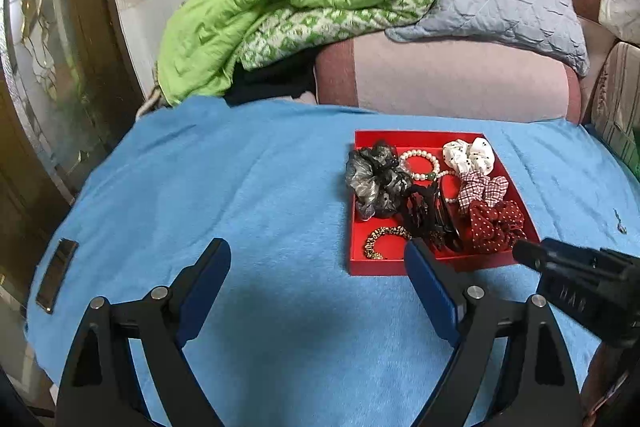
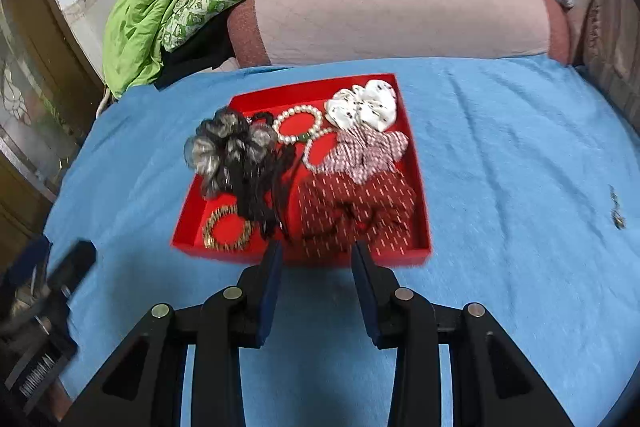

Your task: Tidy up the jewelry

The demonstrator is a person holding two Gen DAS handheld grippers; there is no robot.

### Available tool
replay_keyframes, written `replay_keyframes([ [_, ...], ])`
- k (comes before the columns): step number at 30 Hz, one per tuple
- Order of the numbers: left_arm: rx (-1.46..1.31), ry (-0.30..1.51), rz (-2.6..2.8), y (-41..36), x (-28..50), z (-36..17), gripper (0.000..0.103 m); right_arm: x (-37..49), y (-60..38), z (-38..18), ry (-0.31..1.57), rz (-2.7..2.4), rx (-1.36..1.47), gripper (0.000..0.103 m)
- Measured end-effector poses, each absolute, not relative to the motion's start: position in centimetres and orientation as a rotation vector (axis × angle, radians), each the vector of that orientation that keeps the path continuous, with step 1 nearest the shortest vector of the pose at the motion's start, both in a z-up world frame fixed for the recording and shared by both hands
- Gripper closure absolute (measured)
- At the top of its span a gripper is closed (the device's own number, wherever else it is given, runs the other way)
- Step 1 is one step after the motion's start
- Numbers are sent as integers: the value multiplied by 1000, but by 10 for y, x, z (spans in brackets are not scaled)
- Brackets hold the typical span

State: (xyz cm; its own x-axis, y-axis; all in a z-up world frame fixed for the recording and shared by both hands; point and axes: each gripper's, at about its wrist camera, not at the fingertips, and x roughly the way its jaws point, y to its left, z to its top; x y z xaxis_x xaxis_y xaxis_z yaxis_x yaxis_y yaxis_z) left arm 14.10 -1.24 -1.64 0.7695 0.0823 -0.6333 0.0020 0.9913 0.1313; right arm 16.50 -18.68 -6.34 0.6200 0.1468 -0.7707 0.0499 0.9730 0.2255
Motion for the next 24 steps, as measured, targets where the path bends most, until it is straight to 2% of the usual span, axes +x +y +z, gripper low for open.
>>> replay_keyframes([
  [16, 68, 656, -8, -11, 67, 11, 15, 78, -175, -46, 838, -71, 155, 64],
  [24, 8, 670, -48, 0, 53, 13, 8, 46, -165, -35, 791, -109, 121, 60],
])
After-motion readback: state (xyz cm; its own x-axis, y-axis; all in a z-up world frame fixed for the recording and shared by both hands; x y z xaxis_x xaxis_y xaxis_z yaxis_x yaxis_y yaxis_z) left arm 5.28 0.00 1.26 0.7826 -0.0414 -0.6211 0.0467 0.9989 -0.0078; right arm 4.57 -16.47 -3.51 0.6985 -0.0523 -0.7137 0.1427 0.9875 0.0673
